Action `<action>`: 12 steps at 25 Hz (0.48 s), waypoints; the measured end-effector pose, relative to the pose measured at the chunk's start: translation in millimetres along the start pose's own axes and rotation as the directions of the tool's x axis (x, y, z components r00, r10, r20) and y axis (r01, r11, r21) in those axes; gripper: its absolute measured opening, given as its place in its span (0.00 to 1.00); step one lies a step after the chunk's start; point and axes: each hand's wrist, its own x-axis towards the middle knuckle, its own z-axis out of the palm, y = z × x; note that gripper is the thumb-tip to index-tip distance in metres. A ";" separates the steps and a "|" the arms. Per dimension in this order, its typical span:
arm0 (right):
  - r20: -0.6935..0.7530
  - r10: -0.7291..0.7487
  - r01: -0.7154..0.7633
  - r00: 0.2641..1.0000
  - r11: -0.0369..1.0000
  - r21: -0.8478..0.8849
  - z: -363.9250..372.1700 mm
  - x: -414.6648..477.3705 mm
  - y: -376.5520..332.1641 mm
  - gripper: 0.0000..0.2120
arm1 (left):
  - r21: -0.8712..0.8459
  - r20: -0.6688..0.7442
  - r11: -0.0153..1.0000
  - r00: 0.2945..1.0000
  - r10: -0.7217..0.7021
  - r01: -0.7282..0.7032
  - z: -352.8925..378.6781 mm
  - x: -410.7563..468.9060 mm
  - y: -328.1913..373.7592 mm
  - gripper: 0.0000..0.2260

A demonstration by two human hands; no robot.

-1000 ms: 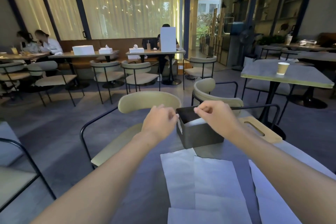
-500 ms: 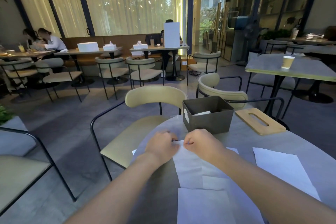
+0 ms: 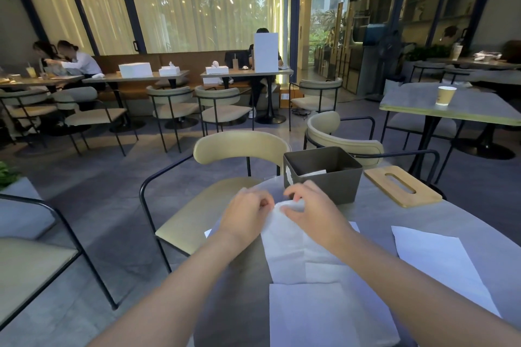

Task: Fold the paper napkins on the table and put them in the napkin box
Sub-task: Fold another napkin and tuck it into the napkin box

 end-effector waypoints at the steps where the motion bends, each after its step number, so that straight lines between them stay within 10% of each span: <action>1: -0.063 -0.010 0.014 0.998 0.998 0.069 -4.0 0.1 -4.0 0.17 | -0.042 -0.039 0.999 0.999 0.027 -0.029 -14.4 2.6 -0.8 0.08; 5: -0.058 0.093 -0.052 0.994 0.865 0.500 -22.8 2.9 -28.1 0.35 | -0.214 -0.123 0.968 0.987 0.106 -0.130 -81.7 8.6 9.5 0.06; 12: 0.085 0.137 -0.161 0.987 0.806 0.570 -37.2 5.5 -34.0 0.13 | -0.442 -0.247 0.892 0.969 -0.021 -0.094 -118.3 15.5 33.8 0.04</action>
